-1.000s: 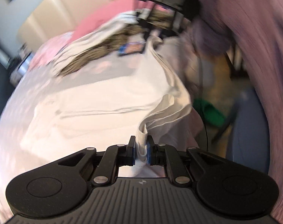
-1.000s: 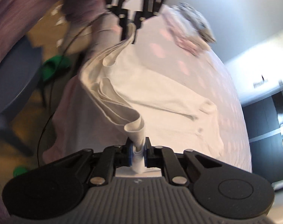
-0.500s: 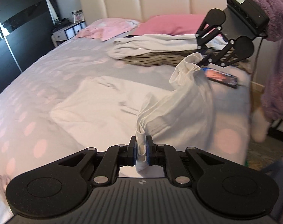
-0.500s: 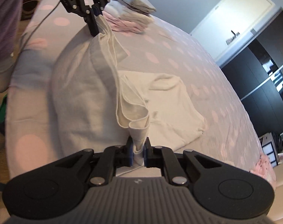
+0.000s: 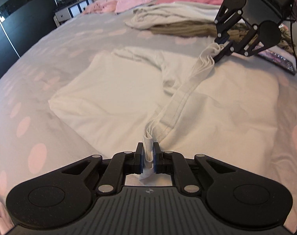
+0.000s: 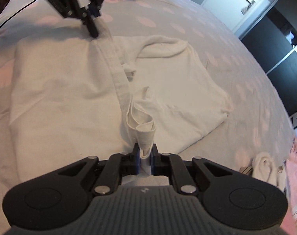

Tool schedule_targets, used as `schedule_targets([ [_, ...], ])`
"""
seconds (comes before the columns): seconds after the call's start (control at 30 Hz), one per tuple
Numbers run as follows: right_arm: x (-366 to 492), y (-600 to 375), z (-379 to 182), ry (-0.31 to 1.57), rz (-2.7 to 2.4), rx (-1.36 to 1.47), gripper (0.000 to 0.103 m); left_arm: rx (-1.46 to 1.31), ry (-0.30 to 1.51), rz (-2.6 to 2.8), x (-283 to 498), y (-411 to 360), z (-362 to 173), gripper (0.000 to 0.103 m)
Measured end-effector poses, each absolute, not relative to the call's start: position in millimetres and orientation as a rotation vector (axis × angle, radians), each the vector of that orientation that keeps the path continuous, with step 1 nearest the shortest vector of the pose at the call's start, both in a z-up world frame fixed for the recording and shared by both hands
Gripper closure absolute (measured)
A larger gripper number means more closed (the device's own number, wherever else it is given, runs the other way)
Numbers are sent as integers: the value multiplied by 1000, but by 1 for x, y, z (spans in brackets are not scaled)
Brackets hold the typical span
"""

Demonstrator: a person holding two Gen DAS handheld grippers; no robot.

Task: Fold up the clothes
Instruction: 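Pinch the white shirt edge with both tools and lift it, then fold the lifted shirt half over the body and release both tools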

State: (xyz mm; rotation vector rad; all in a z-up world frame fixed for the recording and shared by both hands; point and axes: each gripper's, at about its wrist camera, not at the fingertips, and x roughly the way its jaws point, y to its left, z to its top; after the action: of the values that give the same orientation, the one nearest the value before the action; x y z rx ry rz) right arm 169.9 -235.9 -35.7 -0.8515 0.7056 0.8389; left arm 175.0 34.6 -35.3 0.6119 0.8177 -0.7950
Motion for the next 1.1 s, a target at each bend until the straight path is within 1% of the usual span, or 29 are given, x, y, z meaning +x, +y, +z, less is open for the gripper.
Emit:
schedule_targets([
  [0.1, 181, -234, -45, 739, 821, -802, 90, 601, 817, -774, 180, 36, -46, 93],
  [0.13, 185, -234, -48, 748, 807, -788, 86, 603, 821, -764, 181, 35, -49, 90],
  [0.17, 187, -234, -50, 755, 779, -771, 76, 605, 824, -753, 183, 35, -51, 87],
  [0.23, 195, -238, -49, 779, 722, -704, 69, 606, 826, -732, 184, 35, -51, 84],
  [0.37, 202, -238, -39, 775, 596, -664, 68, 574, 780, -652, 186, 43, -33, 78],
  [0.43, 203, -241, -29, 765, 513, -638, 69, 542, 747, -599, 186, 50, -16, 74],
  [0.53, 198, -249, -10, 770, 506, -520, 69, 503, 722, -585, 173, 54, 8, 74],
  [0.7, 158, -250, 13, 744, 552, -445, 70, 524, 702, -631, 132, 40, 29, 74],
  [0.73, 146, -249, 16, 736, 563, -437, 70, 525, 702, -636, 123, 37, 31, 74],
  [0.8, 122, -244, 20, 714, 586, -424, 70, 515, 703, -650, 105, 31, 32, 77],
  [0.9, 84, -239, 19, 664, 587, -410, 70, 486, 710, -648, 78, 25, 31, 77],
  [1.0, 49, -235, 9, 620, 513, -346, 71, 411, 701, -565, 55, 20, 23, 78],
  [1.07, 30, -232, -1, 599, 455, -296, 74, 355, 695, -508, 42, 15, 15, 79],
  [1.1, 21, -228, -7, 586, 427, -295, 74, 337, 689, -497, 35, 12, 12, 79],
])
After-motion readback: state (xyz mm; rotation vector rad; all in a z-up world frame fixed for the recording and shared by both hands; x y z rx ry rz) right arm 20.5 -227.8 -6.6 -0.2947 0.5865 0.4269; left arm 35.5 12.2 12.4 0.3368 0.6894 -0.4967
